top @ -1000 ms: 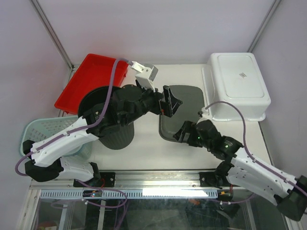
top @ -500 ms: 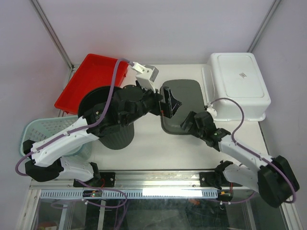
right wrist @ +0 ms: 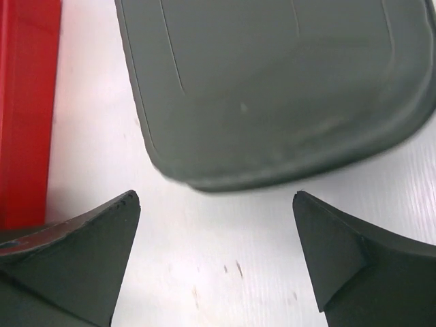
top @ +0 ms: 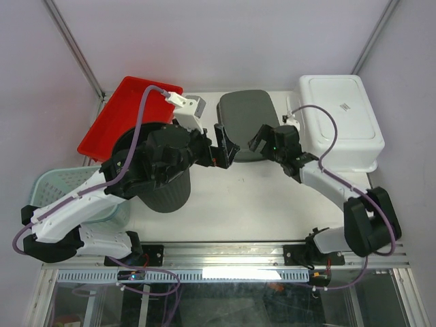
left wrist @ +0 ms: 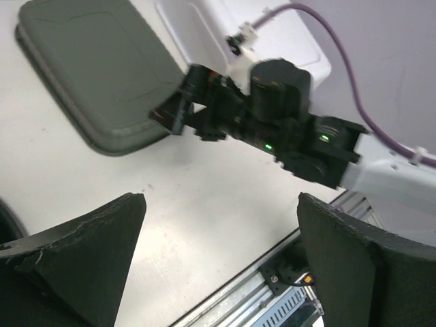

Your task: Turn the large container upside down

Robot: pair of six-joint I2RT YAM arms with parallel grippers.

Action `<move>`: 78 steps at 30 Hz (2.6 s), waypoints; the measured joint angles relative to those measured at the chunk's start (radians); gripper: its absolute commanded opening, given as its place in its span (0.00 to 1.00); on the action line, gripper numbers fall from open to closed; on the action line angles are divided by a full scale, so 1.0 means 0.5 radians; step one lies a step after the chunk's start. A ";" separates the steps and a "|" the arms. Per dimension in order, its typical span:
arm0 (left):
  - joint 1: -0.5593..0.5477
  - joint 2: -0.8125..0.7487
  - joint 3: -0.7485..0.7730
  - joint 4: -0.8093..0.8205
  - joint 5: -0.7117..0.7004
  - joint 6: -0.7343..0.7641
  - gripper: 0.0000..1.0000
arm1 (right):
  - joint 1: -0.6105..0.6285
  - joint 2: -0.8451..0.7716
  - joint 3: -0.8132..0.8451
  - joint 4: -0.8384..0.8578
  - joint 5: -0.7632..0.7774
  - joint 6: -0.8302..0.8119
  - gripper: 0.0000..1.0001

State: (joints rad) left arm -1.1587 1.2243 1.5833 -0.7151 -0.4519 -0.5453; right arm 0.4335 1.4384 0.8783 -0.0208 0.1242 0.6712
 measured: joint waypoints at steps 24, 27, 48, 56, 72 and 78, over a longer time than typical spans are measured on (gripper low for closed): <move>0.149 0.349 0.397 -1.052 -0.668 -0.221 0.99 | 0.178 0.085 -0.266 -0.052 -0.116 0.014 0.74; 0.179 0.277 0.256 -1.051 -0.649 -0.236 0.99 | 0.230 0.159 -0.158 -0.034 -0.115 0.019 0.73; 0.239 0.148 -0.005 -0.932 -0.386 -0.243 0.99 | 0.618 1.245 1.447 -0.568 0.185 -0.224 0.76; 0.239 0.111 -0.036 -0.907 -0.302 -0.242 0.99 | 0.508 1.682 2.034 -0.933 0.419 -0.167 0.77; 0.239 0.159 -0.040 -0.872 -0.287 -0.217 0.98 | 0.523 0.856 1.051 -0.705 0.370 -0.187 0.83; 0.239 0.253 -0.043 -0.872 -0.362 -0.201 0.76 | 0.545 -0.069 0.444 -0.555 0.441 -0.169 0.85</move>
State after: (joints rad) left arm -1.0393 1.3510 1.5616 -1.1511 -0.6331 -0.6460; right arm 0.7059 1.4040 1.1004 -0.2981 0.3447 0.5865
